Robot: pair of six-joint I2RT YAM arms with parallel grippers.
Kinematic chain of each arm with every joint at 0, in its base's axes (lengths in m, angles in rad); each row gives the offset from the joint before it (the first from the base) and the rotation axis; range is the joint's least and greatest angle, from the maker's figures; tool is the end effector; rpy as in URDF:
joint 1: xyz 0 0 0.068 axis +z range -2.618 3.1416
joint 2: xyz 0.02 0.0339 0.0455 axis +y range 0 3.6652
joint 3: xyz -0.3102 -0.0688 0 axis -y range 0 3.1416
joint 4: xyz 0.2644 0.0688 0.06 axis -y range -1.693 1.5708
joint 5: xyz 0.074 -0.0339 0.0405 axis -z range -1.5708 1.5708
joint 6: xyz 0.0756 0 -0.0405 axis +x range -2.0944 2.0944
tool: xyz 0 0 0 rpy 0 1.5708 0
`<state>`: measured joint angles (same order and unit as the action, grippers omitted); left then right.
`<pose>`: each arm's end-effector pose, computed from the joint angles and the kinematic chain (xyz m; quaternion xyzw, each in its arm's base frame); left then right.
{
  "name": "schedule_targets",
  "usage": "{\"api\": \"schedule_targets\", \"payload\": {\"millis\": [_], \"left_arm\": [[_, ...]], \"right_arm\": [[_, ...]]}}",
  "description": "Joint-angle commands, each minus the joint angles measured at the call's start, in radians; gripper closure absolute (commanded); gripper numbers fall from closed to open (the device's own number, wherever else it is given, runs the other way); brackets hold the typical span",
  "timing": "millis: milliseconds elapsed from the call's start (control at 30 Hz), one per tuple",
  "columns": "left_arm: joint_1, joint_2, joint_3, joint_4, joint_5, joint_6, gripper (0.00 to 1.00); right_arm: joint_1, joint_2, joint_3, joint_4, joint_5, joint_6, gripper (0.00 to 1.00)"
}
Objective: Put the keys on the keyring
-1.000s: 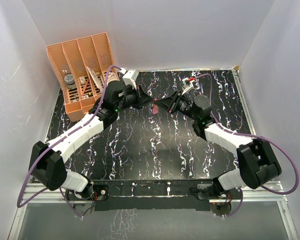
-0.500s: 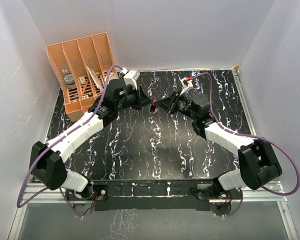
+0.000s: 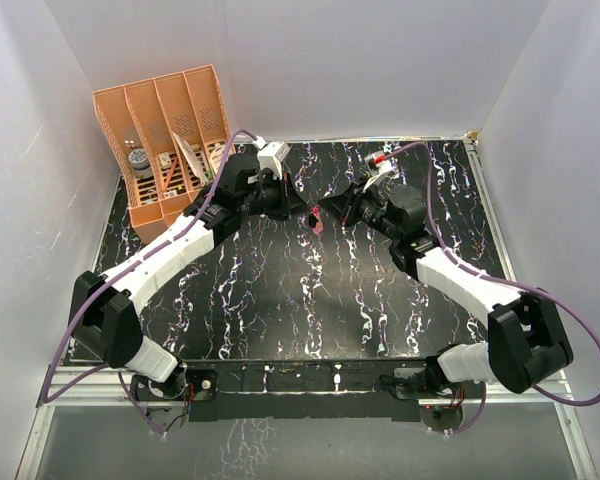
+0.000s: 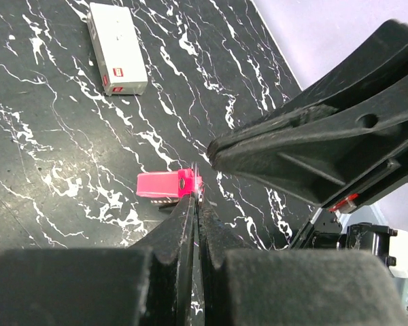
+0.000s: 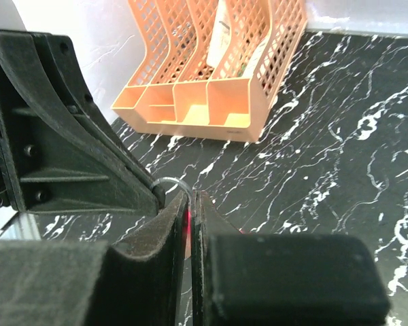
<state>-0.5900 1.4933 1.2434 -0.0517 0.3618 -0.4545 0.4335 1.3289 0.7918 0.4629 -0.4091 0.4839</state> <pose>0.3218 -0.2477 0.3725 0.1600 0.7831 -0.4165 0.4332 0.3018 0.1729 0.3203 -0.1201 0.7208 0.4285 0.5314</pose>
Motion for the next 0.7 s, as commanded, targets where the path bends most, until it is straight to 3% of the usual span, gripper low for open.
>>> {"api": "schedule_targets", "payload": {"millis": [0,100,367,667], "left_arm": [[-0.004,-0.006,0.036,-0.016,0.057,-0.018,1.0],[-0.004,0.005,0.039,-0.012,0.065,-0.024,1.0],[-0.004,0.008,0.051,0.001,0.039,-0.032,1.0],[-0.004,0.055,0.125,-0.088,0.057,-0.014,1.0]], "right_arm": [[-0.002,-0.056,0.017,-0.005,0.073,-0.105,0.95],[-0.001,-0.068,0.016,-0.018,0.09,-0.131,0.94],[-0.001,-0.123,-0.001,-0.066,0.031,-0.165,0.64],[0.006,-0.194,-0.057,-0.091,-0.04,-0.234,0.58]]}}
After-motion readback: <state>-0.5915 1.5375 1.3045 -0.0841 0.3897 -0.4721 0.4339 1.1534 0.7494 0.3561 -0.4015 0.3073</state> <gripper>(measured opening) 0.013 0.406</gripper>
